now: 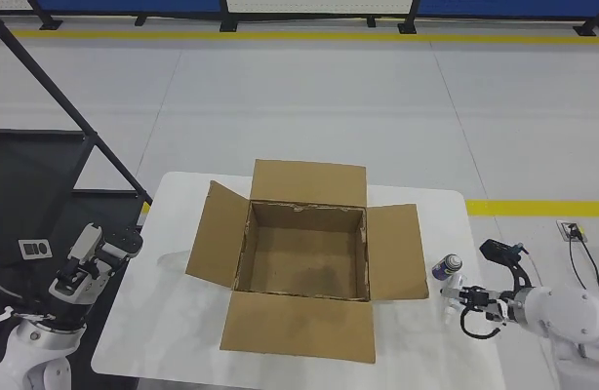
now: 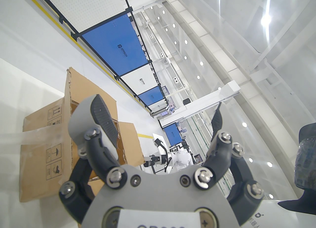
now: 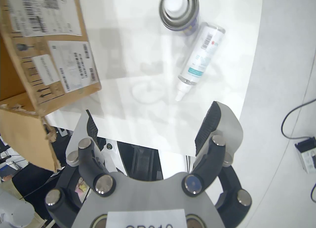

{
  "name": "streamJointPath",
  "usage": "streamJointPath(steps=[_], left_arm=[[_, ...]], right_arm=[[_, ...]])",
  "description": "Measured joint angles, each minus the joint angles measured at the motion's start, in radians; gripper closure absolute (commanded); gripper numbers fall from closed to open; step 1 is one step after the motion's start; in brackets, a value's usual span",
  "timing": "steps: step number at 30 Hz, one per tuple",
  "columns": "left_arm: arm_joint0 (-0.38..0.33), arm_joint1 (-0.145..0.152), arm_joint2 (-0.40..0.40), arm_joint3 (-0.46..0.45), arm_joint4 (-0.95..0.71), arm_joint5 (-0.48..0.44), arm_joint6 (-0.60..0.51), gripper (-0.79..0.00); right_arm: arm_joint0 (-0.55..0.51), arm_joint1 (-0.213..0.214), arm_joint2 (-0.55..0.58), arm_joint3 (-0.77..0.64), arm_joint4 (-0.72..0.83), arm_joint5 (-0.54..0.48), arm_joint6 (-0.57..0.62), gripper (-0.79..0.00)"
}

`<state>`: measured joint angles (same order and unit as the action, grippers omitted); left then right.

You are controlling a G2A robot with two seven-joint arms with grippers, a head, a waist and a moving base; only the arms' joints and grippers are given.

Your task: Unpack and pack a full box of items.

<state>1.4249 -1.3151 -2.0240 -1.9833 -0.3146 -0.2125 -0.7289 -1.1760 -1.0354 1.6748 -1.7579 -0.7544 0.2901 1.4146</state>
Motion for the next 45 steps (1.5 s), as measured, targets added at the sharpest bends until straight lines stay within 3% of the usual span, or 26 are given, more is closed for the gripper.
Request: streamJointPath(steps=[6,13,23,33,40,45], left_arm=[[0.000,0.000,0.000,0.000,0.000,0.000,0.000,-0.785],[0.000,0.000,0.000,0.000,0.000,0.000,0.000,-0.785],[0.000,0.000,0.000,0.000,0.000,0.000,0.000,-0.785],[0.000,0.000,0.000,0.000,0.000,0.000,0.000,-0.785],[0.000,0.000,0.000,0.000,0.000,0.000,0.000,-0.785],[0.000,0.000,0.000,0.000,0.000,0.000,0.000,-0.785]], right_arm=[[0.072,-0.005,-0.092,0.179,-0.027,0.005,-0.048,-0.785],[0.143,-0.008,-0.173,0.275,-0.093,0.027,-0.073,-0.779],[0.218,-0.014,-0.250,0.343,-0.146,0.059,-0.060,-0.508],[0.254,-0.021,-0.301,0.399,-0.174,0.106,-0.057,-0.499],[0.284,-0.028,-0.330,0.455,-0.180,0.127,-0.067,-0.388],[0.301,-0.033,-0.347,0.486,-0.177,0.135,-0.080,-0.354]])
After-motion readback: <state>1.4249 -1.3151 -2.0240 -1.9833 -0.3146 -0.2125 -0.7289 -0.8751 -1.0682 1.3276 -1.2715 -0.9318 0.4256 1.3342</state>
